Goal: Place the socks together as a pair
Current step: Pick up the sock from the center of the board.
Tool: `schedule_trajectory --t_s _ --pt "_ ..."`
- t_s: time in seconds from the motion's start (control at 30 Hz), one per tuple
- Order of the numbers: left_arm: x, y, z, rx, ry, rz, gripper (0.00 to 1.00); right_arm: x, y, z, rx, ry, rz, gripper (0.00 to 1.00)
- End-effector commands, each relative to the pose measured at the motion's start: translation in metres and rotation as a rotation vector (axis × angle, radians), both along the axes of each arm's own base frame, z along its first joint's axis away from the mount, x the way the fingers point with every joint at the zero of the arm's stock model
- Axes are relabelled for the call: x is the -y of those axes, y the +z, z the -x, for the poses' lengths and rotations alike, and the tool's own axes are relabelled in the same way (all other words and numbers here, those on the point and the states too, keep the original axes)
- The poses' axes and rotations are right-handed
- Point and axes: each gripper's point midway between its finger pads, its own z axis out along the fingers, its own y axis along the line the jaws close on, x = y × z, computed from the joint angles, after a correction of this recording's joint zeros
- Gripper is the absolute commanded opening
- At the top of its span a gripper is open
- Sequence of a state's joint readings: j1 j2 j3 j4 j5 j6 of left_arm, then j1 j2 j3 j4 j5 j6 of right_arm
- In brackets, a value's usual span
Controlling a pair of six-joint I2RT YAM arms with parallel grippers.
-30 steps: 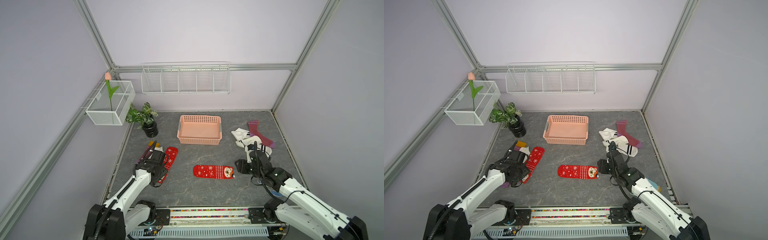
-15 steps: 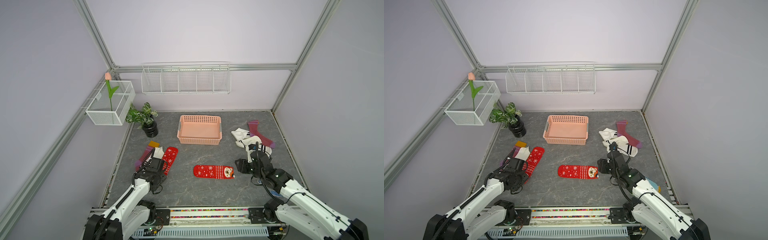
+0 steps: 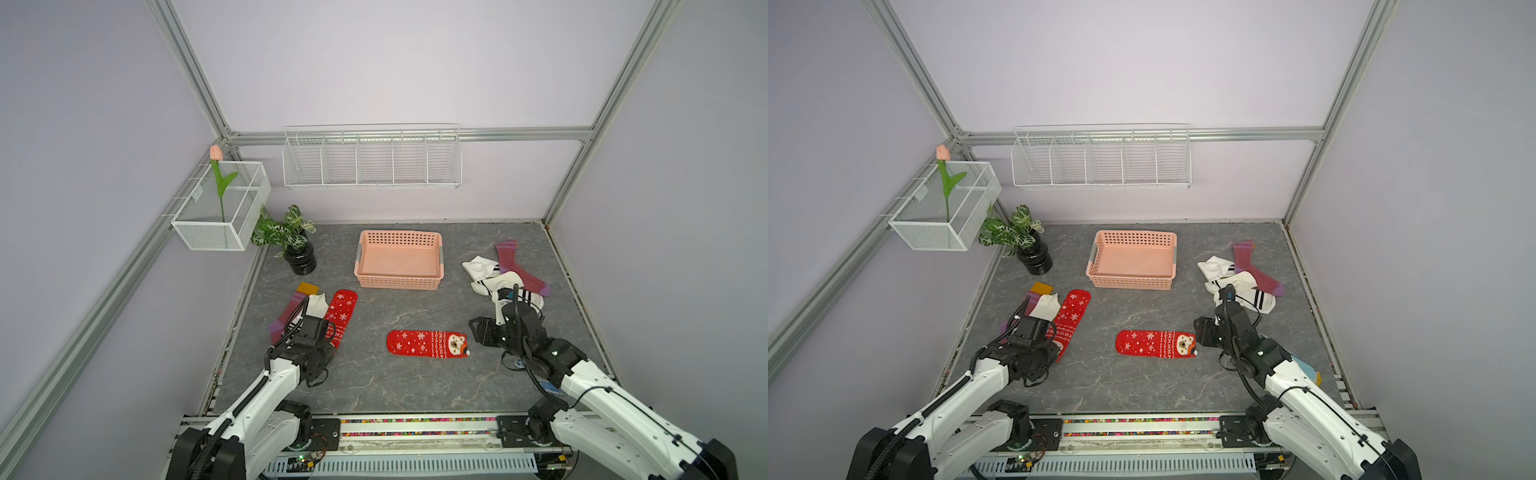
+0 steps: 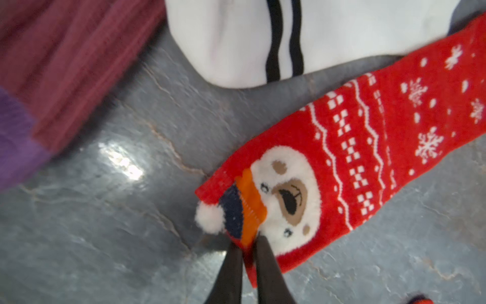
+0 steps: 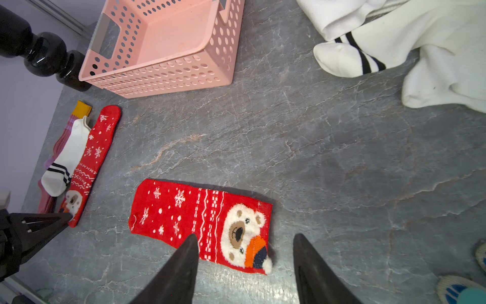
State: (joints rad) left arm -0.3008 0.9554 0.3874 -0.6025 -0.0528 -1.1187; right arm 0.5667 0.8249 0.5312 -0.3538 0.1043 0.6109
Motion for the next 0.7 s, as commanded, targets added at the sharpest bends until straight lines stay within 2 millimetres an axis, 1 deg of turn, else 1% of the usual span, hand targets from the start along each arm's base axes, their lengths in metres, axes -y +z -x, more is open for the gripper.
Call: schedule_trajectory --t_s 0.0,0.1,0.17,0.23,0.3,0.37,0.5,0.57,0.67 --pt "0.011 0.01 -0.004 0.027 0.006 0.079 0.05 -0.014 0.004 0.001 0.023 0.03 -0.053 0.61" --pt "0.021 0.024 -0.008 0.063 0.009 0.145 0.0 -0.034 0.008 0.003 0.048 0.074 -0.069 0.62" --pt "0.027 0.032 -0.01 0.085 0.021 0.197 0.0 -0.05 0.012 0.005 0.064 0.095 -0.088 0.63" --pt "0.033 0.04 -0.011 0.103 0.034 0.253 0.0 -0.071 0.015 0.007 0.065 0.115 -0.156 0.64" --pt "0.039 0.048 -0.011 0.116 0.051 0.306 0.0 -0.096 0.019 0.01 0.046 0.125 -0.27 0.65" --pt "0.044 0.052 -0.01 0.121 0.078 0.362 0.0 -0.12 0.021 0.013 0.029 0.132 -0.348 0.66" --pt "0.065 0.062 -0.014 0.159 0.132 0.573 0.0 -0.17 0.025 0.025 0.001 0.166 -0.428 0.68" --pt "0.072 0.068 -0.017 0.18 0.149 0.649 0.0 -0.19 0.025 0.028 -0.018 0.17 -0.462 0.69" --pt "0.072 0.079 -0.018 0.196 0.154 0.66 0.0 -0.216 0.018 0.032 -0.063 0.154 -0.528 0.69"
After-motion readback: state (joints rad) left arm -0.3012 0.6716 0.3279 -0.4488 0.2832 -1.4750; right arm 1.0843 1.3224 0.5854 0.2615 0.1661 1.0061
